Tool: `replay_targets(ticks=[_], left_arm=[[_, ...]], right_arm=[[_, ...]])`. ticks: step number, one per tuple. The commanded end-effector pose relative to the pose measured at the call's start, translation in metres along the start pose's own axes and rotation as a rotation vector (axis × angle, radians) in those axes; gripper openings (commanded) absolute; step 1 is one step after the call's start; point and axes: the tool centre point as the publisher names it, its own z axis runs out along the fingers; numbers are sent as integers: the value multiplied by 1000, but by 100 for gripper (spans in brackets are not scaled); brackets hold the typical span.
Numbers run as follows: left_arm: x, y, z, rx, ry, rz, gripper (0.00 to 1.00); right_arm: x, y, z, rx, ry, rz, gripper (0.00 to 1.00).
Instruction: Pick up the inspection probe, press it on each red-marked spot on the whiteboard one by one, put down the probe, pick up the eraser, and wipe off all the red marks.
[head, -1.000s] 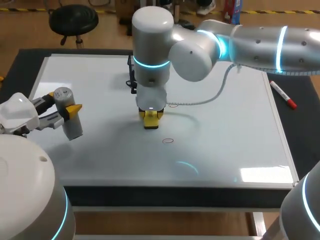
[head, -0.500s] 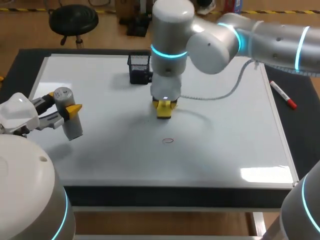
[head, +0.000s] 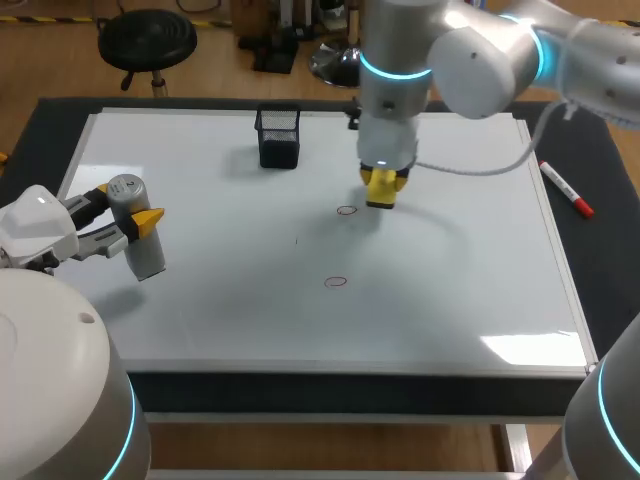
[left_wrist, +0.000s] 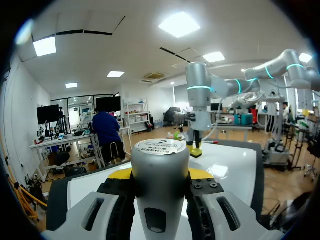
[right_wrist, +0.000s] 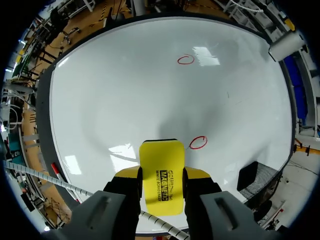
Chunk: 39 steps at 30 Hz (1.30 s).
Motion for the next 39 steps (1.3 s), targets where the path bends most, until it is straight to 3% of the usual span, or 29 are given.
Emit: replay_targets(ticks=[1,13,18,28,39], left_arm=[[1,0,3,2,-10,2,0],[1,0,3,2,-10,2,0],[1,0,3,2,-10,2,0],[1,0,3,2,-10,2,0],[1,0,3,2,-10,2,0]], right_arm=[[45,-10,-5,1,-23,23,0],[121,-51,0,0,22,174,0],[139,-63,2,-10,24,219,0],[153,-75,4,-35,-4,273,0],[156,-79,3,-37,-8,280,0]])
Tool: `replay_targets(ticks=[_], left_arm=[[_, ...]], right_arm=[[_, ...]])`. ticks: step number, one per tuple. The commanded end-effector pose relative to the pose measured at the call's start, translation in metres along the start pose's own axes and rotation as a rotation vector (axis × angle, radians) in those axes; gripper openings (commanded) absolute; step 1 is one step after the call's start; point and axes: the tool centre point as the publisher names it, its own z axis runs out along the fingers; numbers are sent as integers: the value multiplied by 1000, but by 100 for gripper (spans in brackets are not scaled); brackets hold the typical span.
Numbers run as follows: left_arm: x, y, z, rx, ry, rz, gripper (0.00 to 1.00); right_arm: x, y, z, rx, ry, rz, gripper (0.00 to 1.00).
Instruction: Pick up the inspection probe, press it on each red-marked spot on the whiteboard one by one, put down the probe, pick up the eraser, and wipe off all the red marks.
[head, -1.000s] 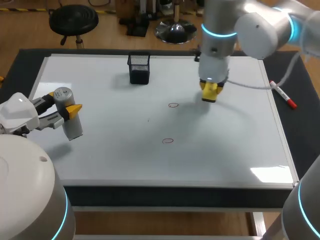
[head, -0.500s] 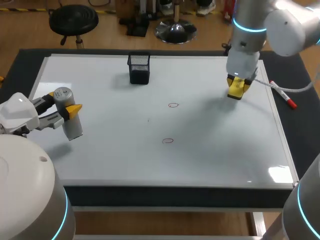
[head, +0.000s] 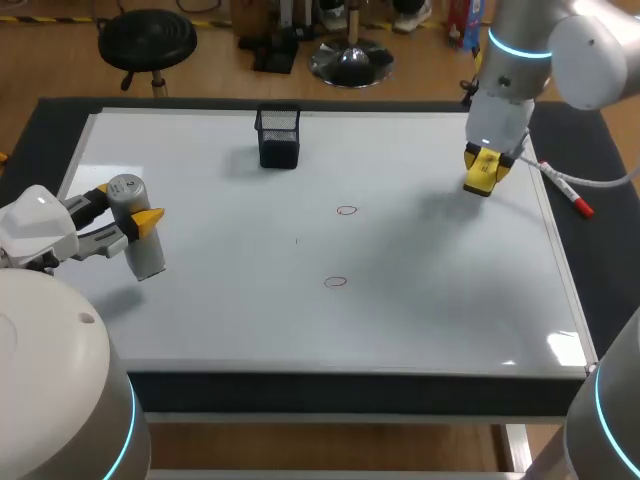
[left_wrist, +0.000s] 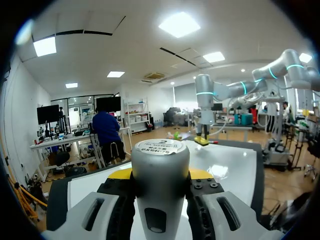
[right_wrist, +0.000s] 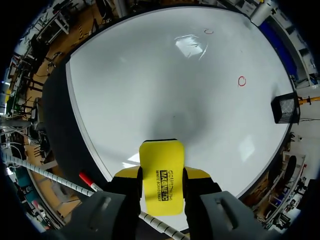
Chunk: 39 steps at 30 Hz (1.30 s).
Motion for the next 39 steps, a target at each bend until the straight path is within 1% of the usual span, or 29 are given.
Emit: replay_targets(ticks=[1,22,27,32,39], left_arm=[[1,0,3,2,-10,2,0],[1,0,3,2,-10,2,0],[0,-4,14,10,30,25,0],[6,-9,29,22,79,43,0],[14,-17,58,54,146,58,0]], right_arm=[[1,-1,-1,1,0,-3,0],[1,-1,-1,1,0,-3,0],[1,-1,-1,1,0,-3,0],[1,-1,-1,1,0,-3,0],[1,-1,-1,1,0,-3,0]])
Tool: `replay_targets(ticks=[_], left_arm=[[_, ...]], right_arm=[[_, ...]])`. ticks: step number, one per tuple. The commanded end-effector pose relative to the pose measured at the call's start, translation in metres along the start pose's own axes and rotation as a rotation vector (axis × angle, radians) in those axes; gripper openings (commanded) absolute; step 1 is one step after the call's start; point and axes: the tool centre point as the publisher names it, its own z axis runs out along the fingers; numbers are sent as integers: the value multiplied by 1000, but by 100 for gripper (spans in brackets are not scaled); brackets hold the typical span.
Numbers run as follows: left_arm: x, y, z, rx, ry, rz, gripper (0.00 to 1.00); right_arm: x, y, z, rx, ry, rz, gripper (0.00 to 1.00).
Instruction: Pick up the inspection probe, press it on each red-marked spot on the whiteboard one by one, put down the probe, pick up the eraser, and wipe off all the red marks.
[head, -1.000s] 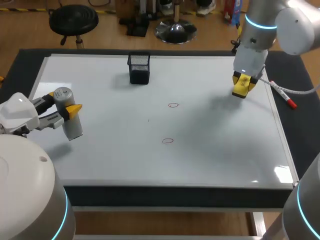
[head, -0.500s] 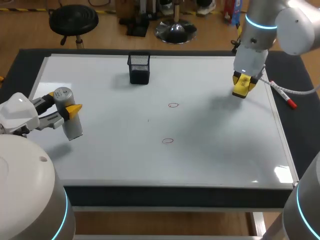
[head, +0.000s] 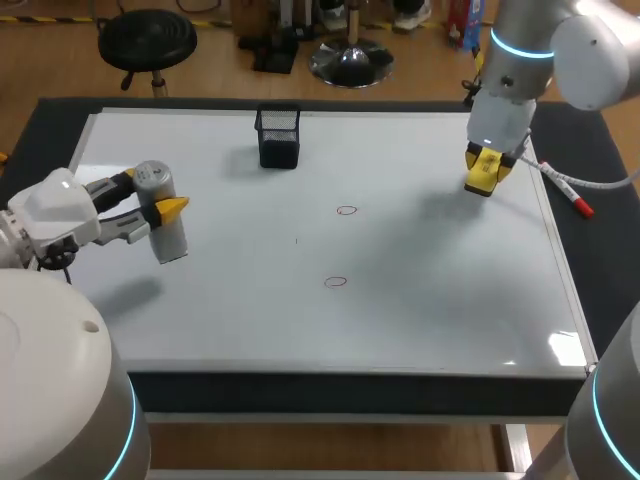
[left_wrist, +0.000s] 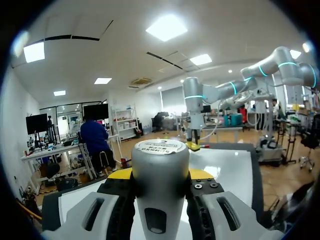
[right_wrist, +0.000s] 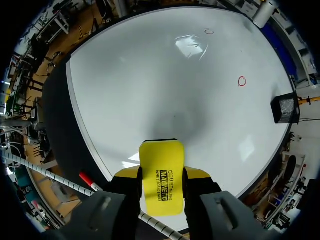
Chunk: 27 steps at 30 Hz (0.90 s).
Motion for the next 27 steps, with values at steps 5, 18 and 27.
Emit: replay_targets(ticks=[5,18,27], left_arm=[[-2,-2,51,32,108,12,0],[20,-9,140,57,313,19,0],[28,-7,192,85,409,6,0]], right_arm=[[0,-1,-1,0,2,-2,0],[0,-1,-1,0,2,-2,0],[0,-1,-1,0,2,-2,0]])
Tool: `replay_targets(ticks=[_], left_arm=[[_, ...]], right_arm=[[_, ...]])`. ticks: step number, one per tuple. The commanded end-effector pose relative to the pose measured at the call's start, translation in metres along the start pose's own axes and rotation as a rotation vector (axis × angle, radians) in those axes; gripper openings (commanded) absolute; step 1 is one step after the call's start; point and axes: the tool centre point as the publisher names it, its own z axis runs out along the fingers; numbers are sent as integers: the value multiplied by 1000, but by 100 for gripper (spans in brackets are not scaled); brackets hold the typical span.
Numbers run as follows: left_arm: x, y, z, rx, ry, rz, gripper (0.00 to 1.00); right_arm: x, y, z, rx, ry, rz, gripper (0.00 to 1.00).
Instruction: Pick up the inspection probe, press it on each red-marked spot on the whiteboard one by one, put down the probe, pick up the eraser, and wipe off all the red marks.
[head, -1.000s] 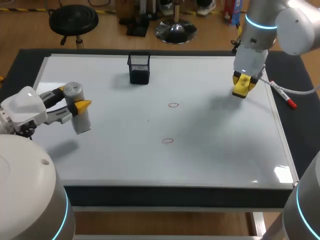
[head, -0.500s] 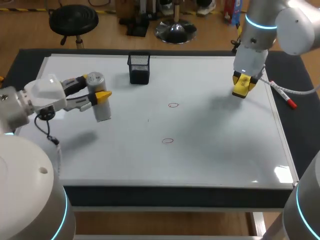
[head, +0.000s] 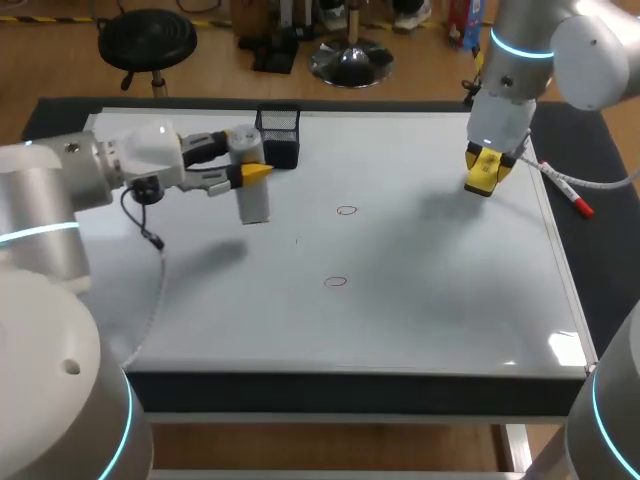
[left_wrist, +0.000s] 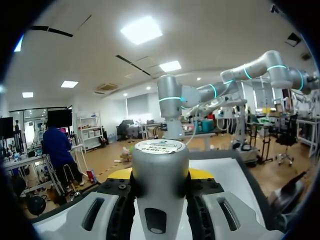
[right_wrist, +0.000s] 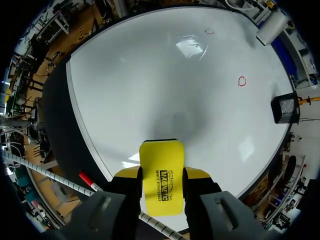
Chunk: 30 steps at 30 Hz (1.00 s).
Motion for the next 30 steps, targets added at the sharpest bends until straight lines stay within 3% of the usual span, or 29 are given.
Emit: replay_targets(ticks=[1,16,30], left_arm=[[-15,9,55,12,86,-2,0],[-14,21,128,24,229,-6,0],[-10,37,164,28,287,-10,0]], right_arm=[[0,-1,-1,0,2,-2,0],[0,-1,-1,0,2,-2,0],[0,-1,-1,0,2,-2,0]])
